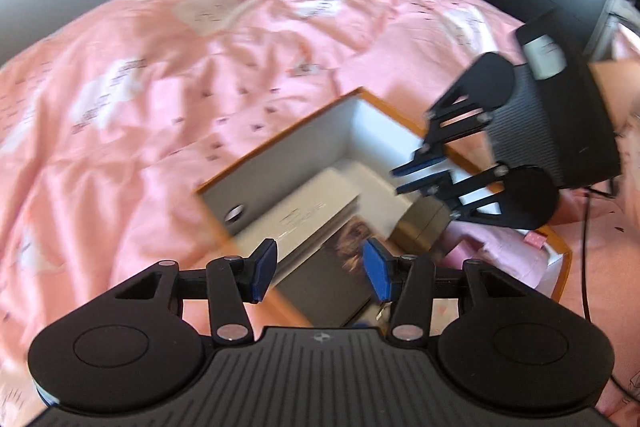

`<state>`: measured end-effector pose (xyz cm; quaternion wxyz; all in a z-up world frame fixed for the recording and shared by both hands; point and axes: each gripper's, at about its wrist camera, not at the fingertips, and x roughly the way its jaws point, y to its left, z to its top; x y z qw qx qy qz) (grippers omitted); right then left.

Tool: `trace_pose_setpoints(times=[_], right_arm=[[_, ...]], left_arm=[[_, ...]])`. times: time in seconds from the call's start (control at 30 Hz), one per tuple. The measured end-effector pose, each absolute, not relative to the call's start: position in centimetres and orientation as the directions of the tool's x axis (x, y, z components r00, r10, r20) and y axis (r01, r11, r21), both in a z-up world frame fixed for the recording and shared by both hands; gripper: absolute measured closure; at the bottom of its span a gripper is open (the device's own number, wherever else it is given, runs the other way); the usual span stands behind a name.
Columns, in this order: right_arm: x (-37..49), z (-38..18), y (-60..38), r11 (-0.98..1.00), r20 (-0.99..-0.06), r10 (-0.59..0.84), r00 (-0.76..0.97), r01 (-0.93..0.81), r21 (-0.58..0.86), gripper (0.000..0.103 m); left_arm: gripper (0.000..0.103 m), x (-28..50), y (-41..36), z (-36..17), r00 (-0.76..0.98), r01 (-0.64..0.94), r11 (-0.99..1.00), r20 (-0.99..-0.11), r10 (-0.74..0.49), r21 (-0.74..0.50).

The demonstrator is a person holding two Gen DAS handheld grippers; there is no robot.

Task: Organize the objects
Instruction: 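Grasp the crocheted orange with the right tool beside the box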

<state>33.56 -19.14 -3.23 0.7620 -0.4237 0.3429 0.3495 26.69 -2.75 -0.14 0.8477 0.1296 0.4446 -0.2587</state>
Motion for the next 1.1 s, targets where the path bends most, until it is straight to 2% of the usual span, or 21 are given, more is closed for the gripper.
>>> trace_pose_setpoints(times=[0.17,0.2,0.3,0.43,0.6,0.77,1.1], right_arm=[[29.3,0.2,-17.7,0.521,-0.780,0.382,0.495,-0.813,-0.260,0.092],[28.2,0.9,-17.1,0.523,-0.781,0.410,0.472,-0.823,-0.222,0.088],[24.3,1.7,-16.0,0.482,-0.780,0.478,0.403,-0.863,-0.151,0.079],[18.9,2.6,-11.7,0.377,-0.799,0.494,0.342,-0.913,-0.158,0.074],[15.4,1.6,-7.0,0.242,-0.843,0.434,0.318,-0.943,-0.231,0.065],[14.2,-1.2,-3.7,0.124,-0.871,0.361,0.334,-0.943,-0.310,0.062],[16.1,-6.2,-0.3,0.041,-0.951,0.104,0.290,-0.957,-0.287,0.061]], left_arm=[[0.046,23.1,0.4,2.1,0.473,0.439,0.898,-0.848,-0.238,-0.008],[0.046,22.3,1.0,2.3,0.463,0.412,0.911,-0.860,-0.215,-0.006],[0.048,20.4,2.6,2.0,0.442,0.347,0.938,-0.882,-0.164,0.000],[0.048,17.6,4.4,1.7,0.427,0.338,0.940,-0.897,-0.117,0.039],[0.048,15.1,6.2,1.2,0.407,0.349,0.932,-0.911,-0.058,0.096],[0.048,13.4,7.2,0.1,0.398,0.381,0.912,-0.917,-0.011,0.154],[0.048,12.7,9.0,-1.4,0.415,0.428,0.892,-0.908,-0.053,0.144]])
